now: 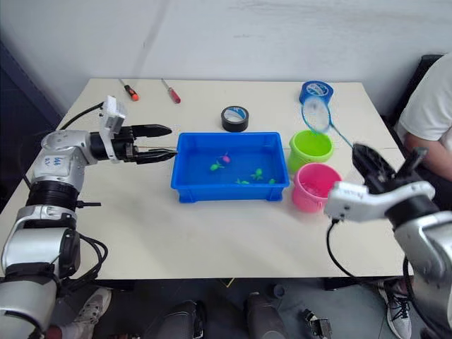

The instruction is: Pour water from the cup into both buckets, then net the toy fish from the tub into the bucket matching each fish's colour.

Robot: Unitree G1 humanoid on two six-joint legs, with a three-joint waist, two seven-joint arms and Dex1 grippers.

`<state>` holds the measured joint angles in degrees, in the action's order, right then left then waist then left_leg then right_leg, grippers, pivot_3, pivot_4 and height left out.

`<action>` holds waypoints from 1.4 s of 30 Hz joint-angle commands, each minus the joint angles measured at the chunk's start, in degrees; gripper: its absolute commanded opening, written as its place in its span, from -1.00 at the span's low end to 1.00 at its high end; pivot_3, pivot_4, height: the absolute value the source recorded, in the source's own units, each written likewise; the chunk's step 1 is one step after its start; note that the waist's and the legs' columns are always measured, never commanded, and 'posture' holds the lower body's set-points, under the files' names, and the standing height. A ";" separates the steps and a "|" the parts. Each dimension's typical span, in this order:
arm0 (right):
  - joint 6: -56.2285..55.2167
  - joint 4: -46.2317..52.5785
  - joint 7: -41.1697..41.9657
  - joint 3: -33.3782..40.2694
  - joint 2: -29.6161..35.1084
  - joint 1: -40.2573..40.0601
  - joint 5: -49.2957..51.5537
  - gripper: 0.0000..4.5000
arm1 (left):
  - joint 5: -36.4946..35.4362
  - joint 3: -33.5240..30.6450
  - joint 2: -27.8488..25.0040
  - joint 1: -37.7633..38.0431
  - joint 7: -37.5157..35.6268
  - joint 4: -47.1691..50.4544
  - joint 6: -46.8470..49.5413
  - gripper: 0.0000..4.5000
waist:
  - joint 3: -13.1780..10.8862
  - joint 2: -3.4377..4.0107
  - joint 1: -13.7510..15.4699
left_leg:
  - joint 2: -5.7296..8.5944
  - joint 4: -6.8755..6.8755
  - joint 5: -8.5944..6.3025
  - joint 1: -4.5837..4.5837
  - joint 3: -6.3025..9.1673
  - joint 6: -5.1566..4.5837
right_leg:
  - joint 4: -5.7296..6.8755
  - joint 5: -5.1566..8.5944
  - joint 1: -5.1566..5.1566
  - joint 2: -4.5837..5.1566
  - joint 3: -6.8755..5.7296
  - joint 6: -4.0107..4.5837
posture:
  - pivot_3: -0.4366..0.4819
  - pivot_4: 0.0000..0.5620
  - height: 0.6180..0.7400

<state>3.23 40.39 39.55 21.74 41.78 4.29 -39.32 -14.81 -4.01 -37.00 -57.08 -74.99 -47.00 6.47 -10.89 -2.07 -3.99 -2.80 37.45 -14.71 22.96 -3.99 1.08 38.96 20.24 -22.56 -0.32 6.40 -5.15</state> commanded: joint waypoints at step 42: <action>63.20 -35.39 -0.76 -40.31 -15.23 45.02 35.76 -1.00 | -9.47 -10.22 -8.56 22.18 14.12 36.85 18.27 0.83 | 0.02 -0.03 -1.00 | 0.13 -0.07 0.11 0.72 0.25 0.01 | 0.57 0.19 -0.97 0.47 -0.13 0.35 | -0.05 -0.47 0.91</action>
<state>67.14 4.16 39.89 -19.14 27.34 48.93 -4.34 -23.05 -12.58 -44.39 -35.07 -61.21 -12.53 24.64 -10.87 -2.10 -4.99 -2.67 37.37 -14.60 23.68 -3.74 1.09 39.52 20.44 -23.53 0.15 6.28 -4.79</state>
